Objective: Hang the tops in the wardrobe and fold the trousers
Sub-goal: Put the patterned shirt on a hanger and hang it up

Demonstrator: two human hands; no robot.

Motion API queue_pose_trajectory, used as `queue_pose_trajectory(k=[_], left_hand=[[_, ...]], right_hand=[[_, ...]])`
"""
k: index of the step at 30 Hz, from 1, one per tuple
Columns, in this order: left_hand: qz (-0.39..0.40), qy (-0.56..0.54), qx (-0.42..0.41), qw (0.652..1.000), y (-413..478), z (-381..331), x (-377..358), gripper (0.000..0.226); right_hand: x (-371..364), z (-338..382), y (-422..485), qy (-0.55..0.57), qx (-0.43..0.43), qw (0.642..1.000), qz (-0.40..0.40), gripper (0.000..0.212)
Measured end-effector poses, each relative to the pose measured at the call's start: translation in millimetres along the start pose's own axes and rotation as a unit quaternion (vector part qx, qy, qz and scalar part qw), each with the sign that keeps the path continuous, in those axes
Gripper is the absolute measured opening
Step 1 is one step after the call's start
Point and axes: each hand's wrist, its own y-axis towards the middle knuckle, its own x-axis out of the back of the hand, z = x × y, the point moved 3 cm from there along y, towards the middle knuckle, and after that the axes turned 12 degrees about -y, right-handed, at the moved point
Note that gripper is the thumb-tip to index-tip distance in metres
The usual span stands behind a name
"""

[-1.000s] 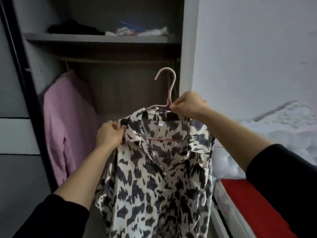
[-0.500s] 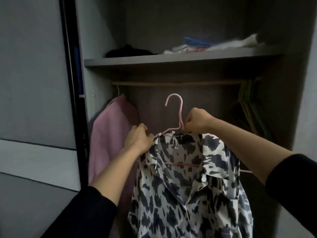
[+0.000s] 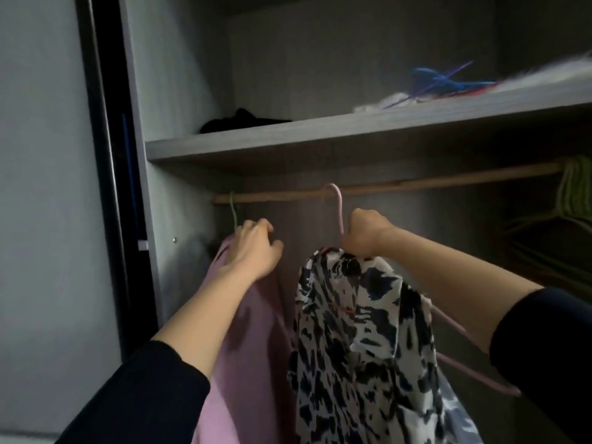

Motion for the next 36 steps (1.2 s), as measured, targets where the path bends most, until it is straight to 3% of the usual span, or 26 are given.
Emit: queue_pose_trajectory(k=[3, 7, 9, 11, 15, 23, 30, 36], left_hand=[[-0.036, -0.021, -0.011, 0.999, 40, 20, 5, 0.042], [-0.084, 0.002, -0.03, 0.996, 83, 47, 6, 0.052], [-0.073, 0.003, -0.023, 0.997, 101, 61, 3, 0.055], [-0.058, 0.009, -0.008, 0.998, 115, 70, -2, 0.056], [-0.087, 0.002, -0.005, 0.996, 129, 76, -9, 0.052], [-0.123, 0.023, -0.028, 0.992, 130, 83, -13, 0.052], [-0.115, -0.011, 0.0, 0.993, 127, 72, -17, 0.05], [-0.121, -0.03, -0.125, 0.984, 104, 9, -42, 0.055]], right_hand=[[-2, 22, 37, 0.016, -0.012, 1.0, -0.018, 0.016], [0, 48, 83, 0.044, -0.013, 0.998, -0.037, 0.025], [-4, 61, 104, 0.074, -0.006, 0.996, -0.042, 0.014], [-13, 73, 123, 0.113, -0.009, 0.993, -0.046, 0.021], [-43, 84, 151, 0.172, -0.011, 0.984, -0.04, 0.035], [-107, 97, 174, 0.296, -0.043, 0.954, -0.006, 0.023], [-110, 91, 168, 0.288, 0.01, 0.957, -0.025, 0.021], [-73, 10, 127, 0.124, 0.031, 0.987, -0.102, 0.023]])
